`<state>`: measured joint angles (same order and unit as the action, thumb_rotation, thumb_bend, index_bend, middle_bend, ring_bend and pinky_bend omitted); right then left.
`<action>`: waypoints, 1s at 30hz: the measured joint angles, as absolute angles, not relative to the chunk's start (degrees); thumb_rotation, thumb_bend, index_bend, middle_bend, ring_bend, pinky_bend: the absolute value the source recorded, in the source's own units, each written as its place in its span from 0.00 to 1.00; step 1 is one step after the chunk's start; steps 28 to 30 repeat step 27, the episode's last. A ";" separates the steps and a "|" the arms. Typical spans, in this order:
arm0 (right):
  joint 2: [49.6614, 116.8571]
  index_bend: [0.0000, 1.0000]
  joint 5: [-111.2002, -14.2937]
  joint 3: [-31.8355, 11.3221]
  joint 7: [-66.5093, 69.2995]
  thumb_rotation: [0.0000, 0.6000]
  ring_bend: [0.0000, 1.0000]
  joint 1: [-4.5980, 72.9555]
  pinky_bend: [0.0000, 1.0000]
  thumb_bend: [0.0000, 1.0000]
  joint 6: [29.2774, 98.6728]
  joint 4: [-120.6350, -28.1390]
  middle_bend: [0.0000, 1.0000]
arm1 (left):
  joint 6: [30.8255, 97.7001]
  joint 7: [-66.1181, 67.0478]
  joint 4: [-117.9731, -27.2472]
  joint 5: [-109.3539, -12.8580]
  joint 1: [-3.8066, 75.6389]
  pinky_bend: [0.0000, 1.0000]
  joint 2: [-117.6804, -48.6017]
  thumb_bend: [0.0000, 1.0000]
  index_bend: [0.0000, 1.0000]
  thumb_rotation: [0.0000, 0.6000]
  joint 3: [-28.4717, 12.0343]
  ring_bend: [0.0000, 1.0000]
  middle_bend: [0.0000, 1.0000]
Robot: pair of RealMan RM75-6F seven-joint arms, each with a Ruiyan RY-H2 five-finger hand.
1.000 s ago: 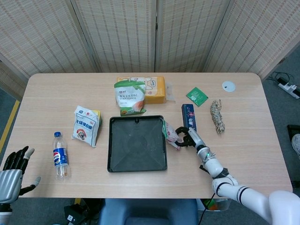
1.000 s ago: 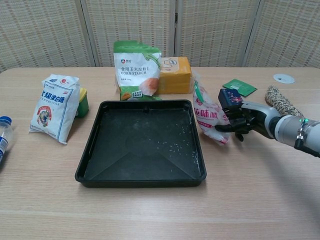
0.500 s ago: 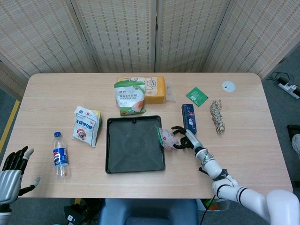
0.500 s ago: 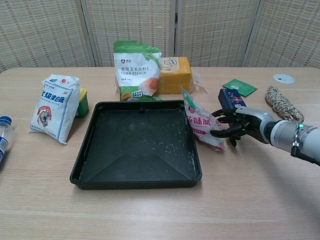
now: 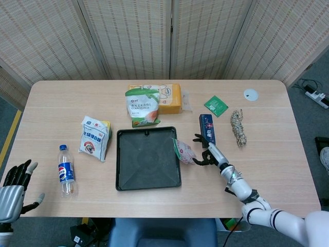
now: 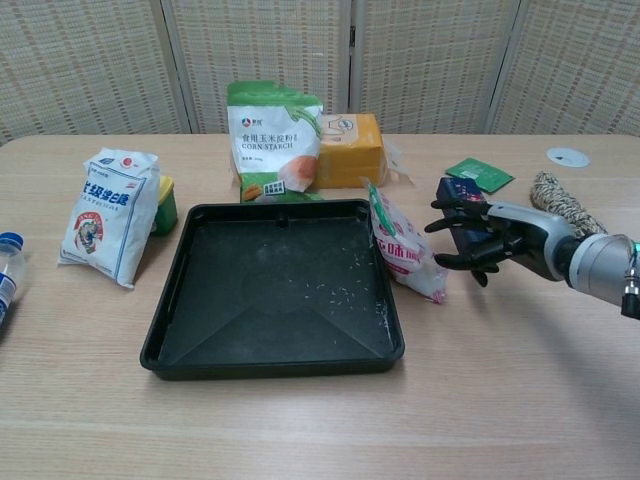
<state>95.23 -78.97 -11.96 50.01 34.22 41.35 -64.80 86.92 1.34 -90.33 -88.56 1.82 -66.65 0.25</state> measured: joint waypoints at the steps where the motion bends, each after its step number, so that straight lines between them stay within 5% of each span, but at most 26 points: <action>1: 94.17 0.00 -79.52 -11.58 49.65 1.00 0.83 33.55 0.65 0.35 42.84 -66.06 0.16 | 86.98 1.26 -90.34 -88.54 1.84 0.00 -66.61 0.32 0.00 1.00 0.17 0.02 0.00; 6: 88.17 0.00 -82.49 -9.48 45.24 1.00 0.65 30.11 0.59 0.35 50.69 -71.59 0.16 | 87.50 1.00 -90.22 -88.38 1.87 0.00 -66.53 0.32 0.00 1.00 -0.33 0.02 0.00; 9: 84.24 0.00 -83.64 -8.24 39.35 1.00 0.46 27.47 0.47 0.35 56.04 -74.97 0.16 | 87.78 0.98 -90.17 -88.60 2.00 0.00 -66.76 0.32 0.00 1.00 -0.55 0.02 0.00; 17: 72.49 0.00 -86.97 -4.41 24.55 1.00 0.18 18.38 0.15 0.35 70.79 -81.92 0.13 | 87.76 1.56 -90.67 -89.17 2.60 0.00 -66.72 0.32 0.00 1.00 -0.85 0.02 0.00; 25: 69.49 0.00 -88.70 -2.27 19.82 1.00 0.12 9.68 0.10 0.35 83.83 -81.23 0.11 | 88.58 1.92 -91.50 -89.65 2.60 0.00 -66.56 0.32 0.00 1.00 -1.02 0.02 0.00; 30: 68.92 0.00 -88.77 -1.74 20.04 1.00 0.12 8.03 0.10 0.35 85.49 -81.12 0.11 | 88.79 1.91 -91.71 -89.75 2.50 0.00 -66.46 0.32 0.00 1.00 -0.96 0.02 0.00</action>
